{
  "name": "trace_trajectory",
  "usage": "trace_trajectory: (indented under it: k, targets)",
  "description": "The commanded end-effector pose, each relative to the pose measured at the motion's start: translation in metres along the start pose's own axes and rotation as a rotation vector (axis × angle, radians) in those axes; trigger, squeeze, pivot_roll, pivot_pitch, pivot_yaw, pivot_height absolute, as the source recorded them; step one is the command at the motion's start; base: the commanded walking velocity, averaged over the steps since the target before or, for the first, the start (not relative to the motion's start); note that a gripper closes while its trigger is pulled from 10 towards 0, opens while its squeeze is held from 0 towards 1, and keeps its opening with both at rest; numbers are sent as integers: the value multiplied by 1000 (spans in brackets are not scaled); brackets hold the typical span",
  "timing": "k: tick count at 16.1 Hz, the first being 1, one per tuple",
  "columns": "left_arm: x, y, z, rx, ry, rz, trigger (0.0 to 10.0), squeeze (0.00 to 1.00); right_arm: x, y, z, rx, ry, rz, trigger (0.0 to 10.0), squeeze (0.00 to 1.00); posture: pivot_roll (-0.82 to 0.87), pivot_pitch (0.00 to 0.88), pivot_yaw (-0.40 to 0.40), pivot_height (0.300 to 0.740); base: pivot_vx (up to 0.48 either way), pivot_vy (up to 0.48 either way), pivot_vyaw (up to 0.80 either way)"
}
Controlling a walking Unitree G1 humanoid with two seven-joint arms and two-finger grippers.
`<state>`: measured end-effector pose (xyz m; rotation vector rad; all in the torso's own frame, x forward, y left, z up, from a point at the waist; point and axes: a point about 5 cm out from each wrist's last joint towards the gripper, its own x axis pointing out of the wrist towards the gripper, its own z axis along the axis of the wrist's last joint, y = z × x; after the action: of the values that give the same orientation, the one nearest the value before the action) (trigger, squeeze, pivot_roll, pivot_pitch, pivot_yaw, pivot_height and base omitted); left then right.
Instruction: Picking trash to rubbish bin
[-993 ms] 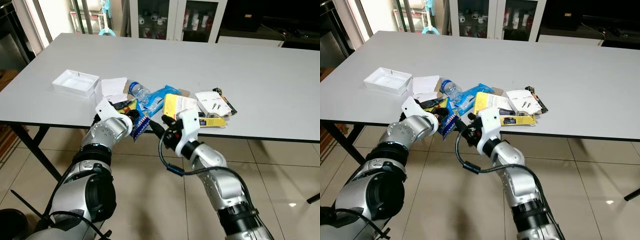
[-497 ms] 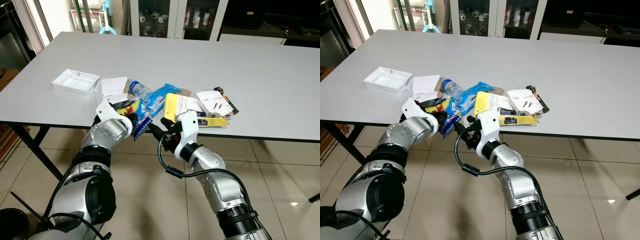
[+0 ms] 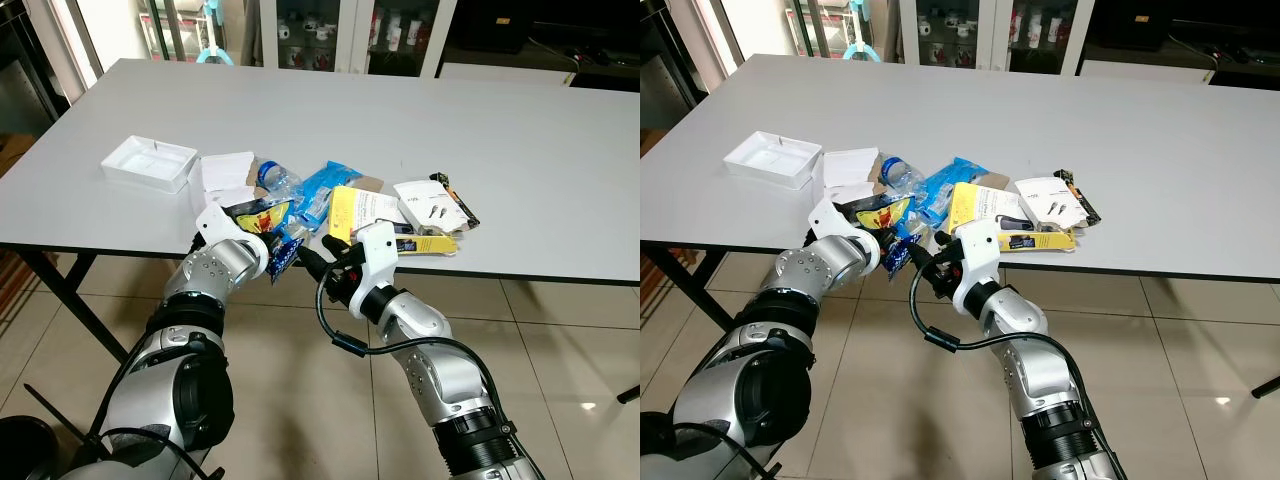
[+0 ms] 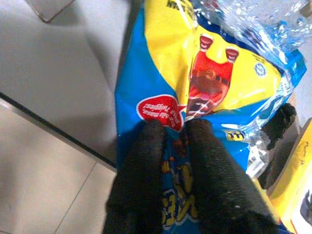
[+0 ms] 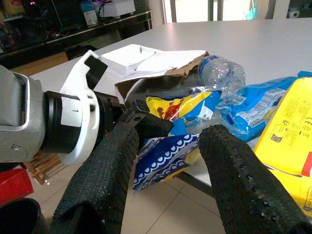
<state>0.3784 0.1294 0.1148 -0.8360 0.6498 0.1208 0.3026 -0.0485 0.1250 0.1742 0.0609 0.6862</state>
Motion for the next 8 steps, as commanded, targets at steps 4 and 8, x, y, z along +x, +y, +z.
trace_trajectory:
  k: [4, 8]
  targets:
    - [7, 23, -39, 53, 149, 91, 0, 0, 0, -2, 4, 1, -10, -7, 10000, 0, -12, 54, -40, 740, 0, 0, 0]
    - [5, 9, -31, 160, 81, 40, 0, 0, 1, -3, 4, -1, -9, -5, 10000, 0, -9, 49, -44, 740, 0, 0, 0]
